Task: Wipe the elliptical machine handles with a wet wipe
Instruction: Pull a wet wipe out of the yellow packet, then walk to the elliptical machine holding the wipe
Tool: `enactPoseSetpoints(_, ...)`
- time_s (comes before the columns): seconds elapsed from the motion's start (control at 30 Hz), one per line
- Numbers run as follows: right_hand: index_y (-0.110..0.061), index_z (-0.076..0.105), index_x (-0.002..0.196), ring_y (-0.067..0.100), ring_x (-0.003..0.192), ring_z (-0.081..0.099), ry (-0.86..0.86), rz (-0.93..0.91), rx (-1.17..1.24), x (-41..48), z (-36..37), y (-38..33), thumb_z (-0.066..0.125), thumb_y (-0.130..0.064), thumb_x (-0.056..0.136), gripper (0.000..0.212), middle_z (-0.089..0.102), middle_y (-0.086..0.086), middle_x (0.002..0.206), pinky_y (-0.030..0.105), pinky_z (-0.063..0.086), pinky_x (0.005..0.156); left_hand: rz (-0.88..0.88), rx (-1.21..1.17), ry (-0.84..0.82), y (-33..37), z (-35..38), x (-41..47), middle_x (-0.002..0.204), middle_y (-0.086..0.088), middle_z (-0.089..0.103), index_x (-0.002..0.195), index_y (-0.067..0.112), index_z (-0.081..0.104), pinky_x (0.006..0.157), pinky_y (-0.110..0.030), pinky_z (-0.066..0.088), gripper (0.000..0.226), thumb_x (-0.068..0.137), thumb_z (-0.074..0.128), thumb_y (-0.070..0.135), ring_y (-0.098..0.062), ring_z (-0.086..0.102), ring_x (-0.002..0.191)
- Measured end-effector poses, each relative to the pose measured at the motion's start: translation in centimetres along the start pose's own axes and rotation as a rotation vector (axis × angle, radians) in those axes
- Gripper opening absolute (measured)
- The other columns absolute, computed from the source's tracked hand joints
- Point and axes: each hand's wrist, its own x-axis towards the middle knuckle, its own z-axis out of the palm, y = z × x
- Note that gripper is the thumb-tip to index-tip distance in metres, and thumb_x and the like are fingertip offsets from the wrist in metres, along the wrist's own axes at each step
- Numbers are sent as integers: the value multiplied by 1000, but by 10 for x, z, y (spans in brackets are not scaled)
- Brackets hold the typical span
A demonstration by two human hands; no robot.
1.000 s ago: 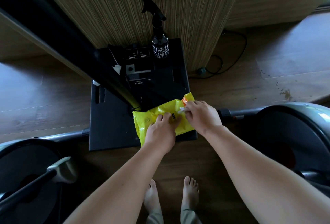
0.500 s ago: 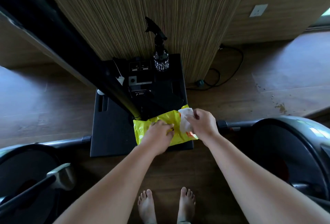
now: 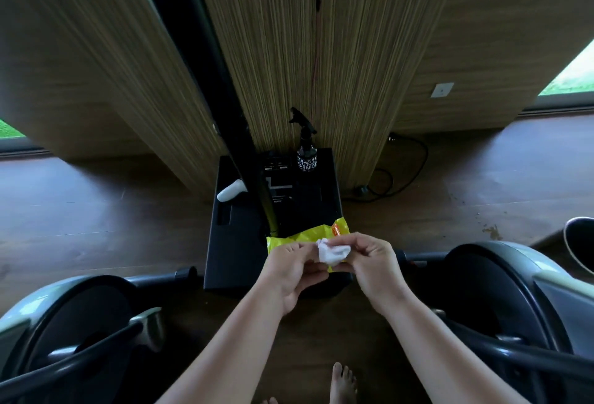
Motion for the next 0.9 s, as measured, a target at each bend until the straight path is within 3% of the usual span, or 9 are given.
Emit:
enactPoseSetpoints(0.1, -24, 84, 92, 15, 97, 77, 58, -178, -153, -25, 11, -5, 72, 5, 92, 31, 81, -5, 99, 34, 66, 80, -1, -124, -81, 6, -11, -30, 106, -17, 78, 111, 0, 75, 83, -38, 63, 32, 102, 62, 27, -26, 76, 94)
enactPoseSetpoints(0.23, -25, 83, 101, 7, 98, 74, 144, -481, -461, -57, 30, -14, 75, -2, 92, 27, 78, -15, 100, 24, 61, 81, 114, 43, -136, 5, -30, -63, 107, -16, 78, 107, 4, 77, 84, -36, 63, 22, 95, 72, 21, -25, 76, 99)
enactPoseSetpoints(0.3, -25, 76, 122, 9, 107, 74, 86, -406, -398, -76, 37, -19, 68, -1, 96, 36, 77, -11, 112, 28, 61, 91, 155, 104, -145, 6, -42, -76, 104, -15, 79, 107, 3, 76, 82, -35, 63, 21, 93, 74, 19, -25, 77, 98)
enactPoseSetpoints(0.37, -21, 58, 145, 15, 117, 72, 3, -187, -120, -94, 41, -30, 60, -6, 101, 46, 74, -1, 125, 37, 60, 100, 200, 208, -177, 9, -53, -89, 104, -14, 79, 106, 5, 77, 79, -34, 64, 18, 94, 73, 19, -25, 76, 100)
enactPoseSetpoints(0.43, -18, 50, 151, 16, 120, 71, -63, -53, 4, -112, 45, -39, 62, -21, 100, 53, 72, 4, 131, 39, 58, 103, 270, 376, -204, 9, -60, -104, 99, -6, 80, 102, 13, 79, 77, -29, 62, 13, 93, 75, 21, -19, 76, 97)
enactPoseSetpoints(0.53, -15, 59, 145, 12, 108, 75, -48, -79, -143, -141, 60, -47, 70, -24, 99, 48, 78, 0, 112, 35, 62, 96, 402, 561, -236, 6, -60, -123, 83, 9, 79, 91, 22, 79, 66, -13, 54, 5, 87, 79, 18, -1, 73, 79)
enactPoseSetpoints(0.6, -15, 70, 132, 16, 93, 77, 16, -106, -93, -159, 67, -47, 71, -16, 98, 34, 78, 5, 95, 33, 64, 87, 512, 688, -186, 0, -55, -131, 88, 12, 73, 93, 28, 73, 65, -13, 51, 13, 84, 82, 25, -1, 70, 81)
enactPoseSetpoints(0.73, -7, 76, 116, 28, 86, 79, 195, -93, 24, -199, 56, -40, 71, -7, 97, 20, 79, 21, 95, 31, 64, 80, 710, 977, -178, -17, -45, -137, 108, 19, 56, 101, 39, 59, 86, -27, 53, 32, 80, 81, 48, -4, 58, 101)
enactPoseSetpoints(0.9, -15, 79, 112, 24, 95, 79, 442, -82, 31, -272, 18, -17, 71, -13, 98, 17, 82, 8, 100, 37, 65, 86, 847, 1265, -460, -45, -7, -157, 128, 15, 63, 131, 30, 61, 103, -21, 45, 52, 87, 72, 55, -1, 56, 121)
